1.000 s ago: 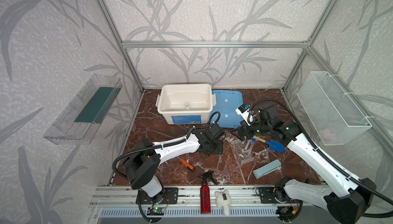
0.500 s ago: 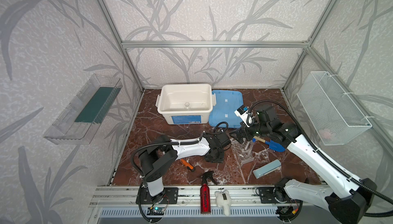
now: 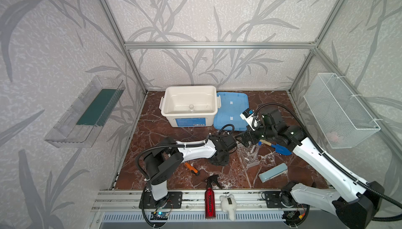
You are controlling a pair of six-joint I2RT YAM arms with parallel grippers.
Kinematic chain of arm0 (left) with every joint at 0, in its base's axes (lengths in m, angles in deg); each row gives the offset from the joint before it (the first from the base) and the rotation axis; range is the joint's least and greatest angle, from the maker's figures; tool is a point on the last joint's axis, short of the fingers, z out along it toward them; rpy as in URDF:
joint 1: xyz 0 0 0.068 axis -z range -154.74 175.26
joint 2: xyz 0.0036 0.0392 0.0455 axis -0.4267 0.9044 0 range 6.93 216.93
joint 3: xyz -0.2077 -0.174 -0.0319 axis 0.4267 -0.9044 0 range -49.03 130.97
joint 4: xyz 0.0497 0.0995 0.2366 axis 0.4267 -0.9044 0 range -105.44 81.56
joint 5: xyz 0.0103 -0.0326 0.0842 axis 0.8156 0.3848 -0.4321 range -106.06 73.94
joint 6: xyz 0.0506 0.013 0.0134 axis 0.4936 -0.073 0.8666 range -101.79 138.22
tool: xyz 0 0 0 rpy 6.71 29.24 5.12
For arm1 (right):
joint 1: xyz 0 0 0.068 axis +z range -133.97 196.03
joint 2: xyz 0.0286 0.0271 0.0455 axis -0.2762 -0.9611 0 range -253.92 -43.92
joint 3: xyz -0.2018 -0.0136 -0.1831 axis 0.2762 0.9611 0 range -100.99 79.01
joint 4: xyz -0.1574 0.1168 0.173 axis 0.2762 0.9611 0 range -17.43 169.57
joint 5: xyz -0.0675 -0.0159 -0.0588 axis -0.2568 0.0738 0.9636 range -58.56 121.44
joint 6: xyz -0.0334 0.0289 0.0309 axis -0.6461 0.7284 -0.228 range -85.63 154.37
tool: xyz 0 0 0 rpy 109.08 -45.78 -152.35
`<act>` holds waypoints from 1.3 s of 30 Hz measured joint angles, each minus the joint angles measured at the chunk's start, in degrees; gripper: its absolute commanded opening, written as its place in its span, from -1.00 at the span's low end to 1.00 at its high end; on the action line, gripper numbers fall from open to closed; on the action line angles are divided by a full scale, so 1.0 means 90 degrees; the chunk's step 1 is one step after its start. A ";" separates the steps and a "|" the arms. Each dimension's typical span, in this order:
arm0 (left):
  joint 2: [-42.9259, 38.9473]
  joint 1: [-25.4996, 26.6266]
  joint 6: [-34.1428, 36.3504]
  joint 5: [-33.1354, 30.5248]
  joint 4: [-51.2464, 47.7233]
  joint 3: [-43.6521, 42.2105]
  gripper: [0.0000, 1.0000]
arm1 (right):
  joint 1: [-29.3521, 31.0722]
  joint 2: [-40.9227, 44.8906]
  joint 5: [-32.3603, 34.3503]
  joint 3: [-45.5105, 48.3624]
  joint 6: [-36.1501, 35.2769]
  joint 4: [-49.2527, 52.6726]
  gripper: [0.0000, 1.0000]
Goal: Organize the chemistry lab equipment
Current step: 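Close the left gripper on the second pipette's bulb end, then lift the second pipette over the bin with left gripper while right gripper approaches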
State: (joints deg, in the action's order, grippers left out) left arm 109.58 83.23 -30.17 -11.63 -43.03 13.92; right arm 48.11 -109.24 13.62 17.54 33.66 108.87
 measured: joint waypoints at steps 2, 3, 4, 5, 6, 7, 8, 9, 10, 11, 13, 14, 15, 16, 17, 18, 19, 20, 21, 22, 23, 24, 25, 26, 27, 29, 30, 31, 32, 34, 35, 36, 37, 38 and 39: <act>0.0000 0.0000 0.0022 -0.0034 -0.0012 0.0000 -0.54 | 0.0002 -0.0007 0.0007 0.0015 0.0000 0.0000 0.98; 0.0000 0.0000 0.0029 -0.0039 -0.0012 0.0000 -0.59 | 0.0005 -0.0007 0.0024 0.0022 0.0000 0.0000 0.98; 0.0000 0.0000 0.0032 -0.0041 -0.0010 0.0000 -0.64 | 0.0010 -0.0007 0.0036 0.0032 0.0000 -0.0002 0.98; 0.0000 0.0000 0.0044 -0.0044 -0.0010 0.0000 -0.71 | 0.0012 -0.0007 0.0049 0.0044 0.0000 -0.0005 0.98; 0.0000 0.0000 0.0046 -0.0046 -0.0002 0.0000 -0.71 | 0.0015 -0.0010 0.0068 0.0061 0.0000 -0.0010 0.98; 0.0000 0.0000 0.0041 -0.0056 0.0002 0.0000 -0.71 | 0.0017 -0.0012 0.0095 0.0078 0.0000 -0.0010 0.98; 0.0000 0.0000 0.0046 -0.0061 0.0012 0.0000 -0.71 | 0.0022 -0.0017 0.0109 0.0087 0.0002 -0.0010 0.98; -0.0002 0.0000 0.0044 -0.0063 0.0022 0.0000 -0.70 | 0.0022 -0.0024 0.0121 0.0092 0.0005 -0.0010 0.98; -0.0005 0.0000 0.0044 -0.0078 0.0029 0.0000 -0.71 | 0.0022 -0.0027 0.0136 0.0095 0.0010 -0.0010 0.98; -0.0012 0.0000 0.0044 -0.0104 0.0039 -0.0002 -0.70 | 0.0022 -0.0027 0.0151 0.0095 0.0019 -0.0010 0.98; -0.0056 0.0000 0.0044 -0.0165 0.0044 -0.0010 -0.71 | 0.0024 -0.0027 0.0160 0.0100 0.0032 -0.0022 0.98; -0.0112 0.0000 0.0044 -0.0199 0.0039 -0.0019 -0.71 | 0.0024 -0.0027 0.0170 0.0109 0.0051 -0.0036 0.98; -0.0175 0.0000 0.0044 -0.0228 0.0041 -0.0029 -0.71 | 0.0024 -0.0024 0.0172 0.0129 0.0063 -0.0063 0.98; -0.0282 0.0000 0.0044 -0.0277 0.0051 -0.0044 -0.71 | 0.0024 -0.0019 0.0177 0.0153 0.0085 -0.0087 0.98; -0.0403 0.0000 0.0046 -0.0321 0.0061 -0.0058 -0.71 | 0.0024 -0.0010 0.0180 0.0185 0.0112 -0.0124 0.98; -0.0522 0.0000 0.0051 -0.0359 0.0061 -0.0063 -0.71 | 0.0024 -0.0002 0.0180 0.0206 0.0131 -0.0146 0.98; -0.0663 0.0000 0.0070 -0.0401 0.0061 -0.0063 -0.71 | 0.0024 0.0012 0.0177 0.0219 0.0153 -0.0158 0.98; -0.0840 0.0000 0.0092 -0.0457 0.0061 -0.0063 -0.71 | 0.0024 0.0032 0.0172 0.0221 0.0172 -0.0180 0.98; -0.0988 0.0000 0.0100 -0.0508 0.0058 -0.0063 -0.71 | 0.0027 0.0053 0.0165 0.0221 0.0197 -0.0214 0.98; -0.1156 0.0000 0.0112 -0.0563 0.0053 -0.0063 -0.71 | 0.0027 0.0090 0.0151 0.0221 0.0226 -0.0260 0.98; -0.1324 -0.0007 0.0124 -0.0624 0.0036 -0.0063 -0.71 | 0.0027 0.0126 0.0146 0.0221 0.0262 -0.0306 0.98; -0.1452 -0.0015 0.0138 -0.0675 0.0027 -0.0063 -0.71 | 0.0027 0.0165 0.0143 0.0221 0.0284 -0.0342 0.98; -0.1598 -0.0029 0.0138 -0.0741 0.0002 -0.0061 -0.71 | 0.0027 0.0216 0.0143 0.0221 0.0311 -0.0391 0.98; -0.1729 -0.0044 0.0138 -0.0821 -0.0044 -0.0061 -0.71 | 0.0027 0.0270 0.0143 0.0221 0.0338 -0.0442 0.98; -0.1834 -0.0053 0.0143 -0.0886 -0.0100 -0.0061 -0.71 | 0.0027 0.0323 0.0146 0.0221 0.0364 -0.0483 0.98; -0.2052 -0.0080 0.0170 -0.1064 -0.0219 -0.0049 -0.71 | 0.0024 0.0444 0.0148 0.0221 0.0444 -0.0605 0.98; -0.2142 -0.0087 0.0204 -0.1149 -0.0257 -0.0046 -0.71 | 0.0027 0.0500 0.0148 0.0221 0.0471 -0.0663 0.98; -0.2244 -0.0112 0.0233 -0.1226 -0.0306 -0.0034 -0.71 | 0.0027 0.0561 0.0151 0.0221 0.0505 -0.0738 0.98; -0.2341 -0.0141 0.0265 -0.1299 -0.0350 -0.0015 -0.71 | 0.0027 0.0610 0.0151 0.0221 0.0539 -0.0804 0.98; -0.2516 -0.0250 0.0350 -0.1343 -0.0418 0.0051 -0.71 | 0.0024 0.0656 0.0155 0.0219 0.0607 -0.0952 0.98; -0.2599 -0.0355 0.0406 -0.1350 -0.0447 0.0117 -0.71 | 0.0027 0.0653 0.0158 0.0211 0.0631 -0.1025 0.98; -0.2669 -0.0474 0.0461 -0.1353 -0.0481 0.0194 -0.71 | 0.0024 0.0631 0.0158 0.0189 0.0661 -0.1064 0.98; -0.2737 -0.0634 0.0554 -0.1348 -0.0510 0.0308 -0.71 | 0.0024 0.0593 0.0160 0.0153 0.0712 -0.1112 0.98; -0.2786 -0.0794 0.0612 -0.1338 -0.0512 0.0432 -0.71 | 0.0024 0.0539 0.0155 0.0114 0.0755 -0.1178 0.98; -0.2827 -0.0957 0.0704 -0.1324 -0.0510 0.0559 -0.70 | 0.0027 0.0476 0.0151 0.0056 0.0809 -0.1217 0.98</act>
State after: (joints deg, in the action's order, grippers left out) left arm 84.14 74.62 -23.83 -23.55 -47.62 18.95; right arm 48.35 -104.95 14.98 18.04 40.94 97.92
